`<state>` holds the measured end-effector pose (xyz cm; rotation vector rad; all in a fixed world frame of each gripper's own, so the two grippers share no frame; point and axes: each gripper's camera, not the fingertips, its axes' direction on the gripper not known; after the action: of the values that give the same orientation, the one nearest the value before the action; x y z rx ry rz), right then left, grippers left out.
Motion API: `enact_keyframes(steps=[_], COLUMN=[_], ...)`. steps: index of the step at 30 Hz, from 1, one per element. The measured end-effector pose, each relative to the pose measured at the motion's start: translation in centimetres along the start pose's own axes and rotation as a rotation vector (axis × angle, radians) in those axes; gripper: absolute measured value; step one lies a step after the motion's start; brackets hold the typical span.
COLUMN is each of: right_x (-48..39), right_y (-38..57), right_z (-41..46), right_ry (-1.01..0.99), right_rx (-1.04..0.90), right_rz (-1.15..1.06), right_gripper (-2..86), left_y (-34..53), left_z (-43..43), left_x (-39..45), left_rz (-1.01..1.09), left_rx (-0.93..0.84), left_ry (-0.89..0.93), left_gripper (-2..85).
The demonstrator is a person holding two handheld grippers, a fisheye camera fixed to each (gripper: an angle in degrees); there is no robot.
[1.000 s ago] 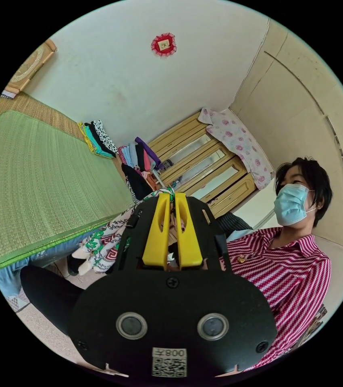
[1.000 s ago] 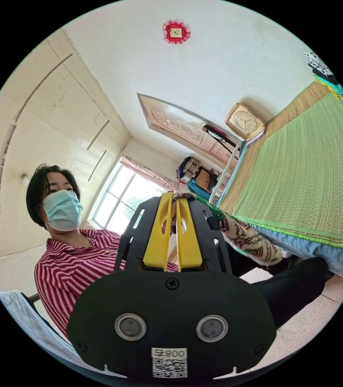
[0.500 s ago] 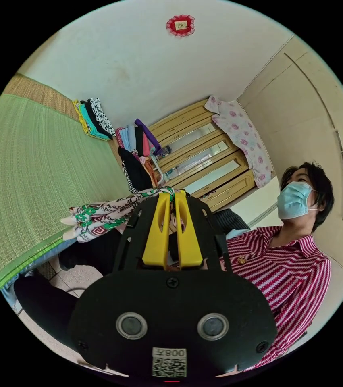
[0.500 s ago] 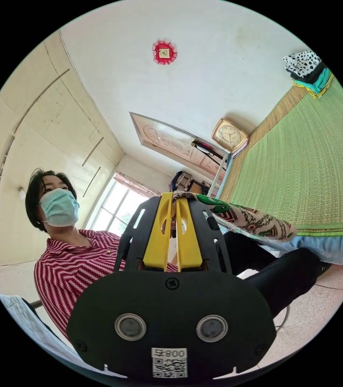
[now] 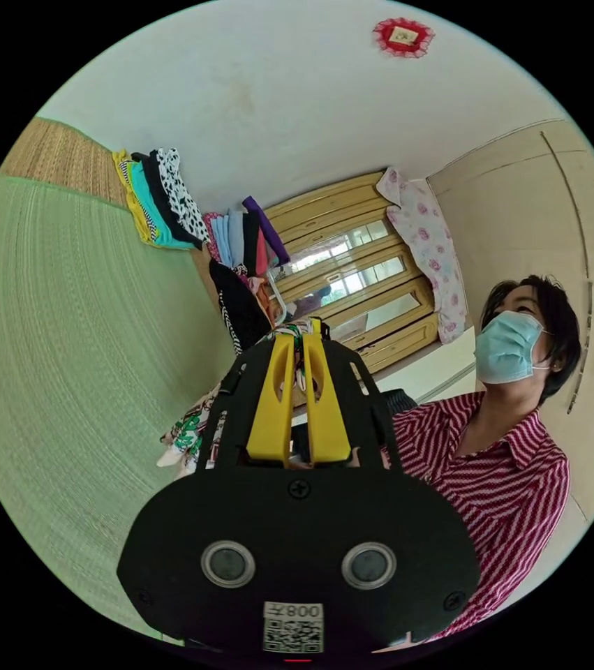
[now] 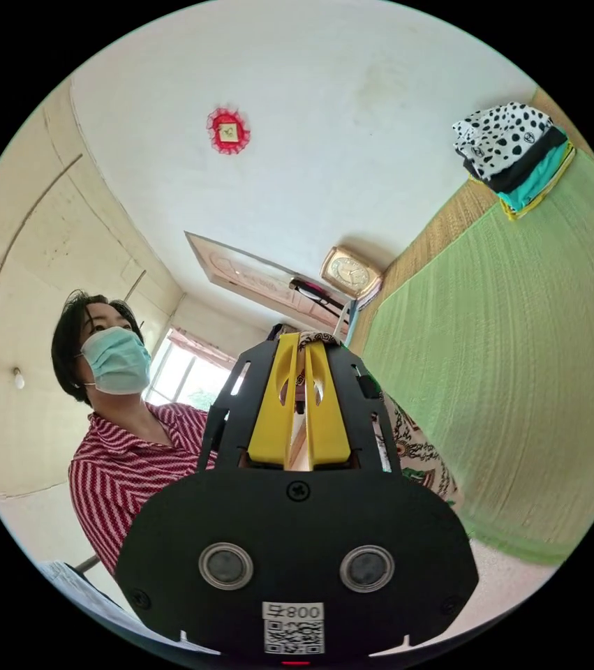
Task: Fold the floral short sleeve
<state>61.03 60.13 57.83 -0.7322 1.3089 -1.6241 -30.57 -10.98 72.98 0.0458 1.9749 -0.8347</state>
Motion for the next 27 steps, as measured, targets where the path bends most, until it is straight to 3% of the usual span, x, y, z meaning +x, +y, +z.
enact_keyframes(steps=[3, 8, 13, 17, 22, 27], right_x=[-0.9, -7.0, -13.3, -10.4, 4.6, 8.6], right_y=[-12.4, -33.7, -50.1, -53.7, -51.0, -49.0], right_z=[1.4, 1.4, -2.6, -6.3, -12.0, -14.1], right_ry=[0.025, 0.029, 0.152, 0.245, 0.292, 0.225], right_rx=[-0.017, 0.001, 0.034, 0.042, 0.082, 0.112], right_rz=[-0.032, -0.126, -0.177, -0.079, 0.322, 0.400], right_gripper=[0.7, 0.7, 0.7, 0.8, 1.0, 1.0], left_y=[-10.6, -30.1, -41.2, -44.4, -40.7, -38.1], left_z=[-0.4, 1.8, 6.5, 13.3, 19.6, 19.6], left_x=[-3.3, -1.9, -5.4, -17.1, -35.5, -41.1], left_rz=[0.066, 0.272, 0.343, 0.240, -0.098, -0.140], left_rx=[0.052, 0.090, 0.078, -0.026, -0.196, -0.200], left_ry=[-0.048, -0.186, -0.268, -0.307, -0.348, -0.284], left_gripper=[1.9, 1.9, 2.0, 1.9, 1.9, 2.0])
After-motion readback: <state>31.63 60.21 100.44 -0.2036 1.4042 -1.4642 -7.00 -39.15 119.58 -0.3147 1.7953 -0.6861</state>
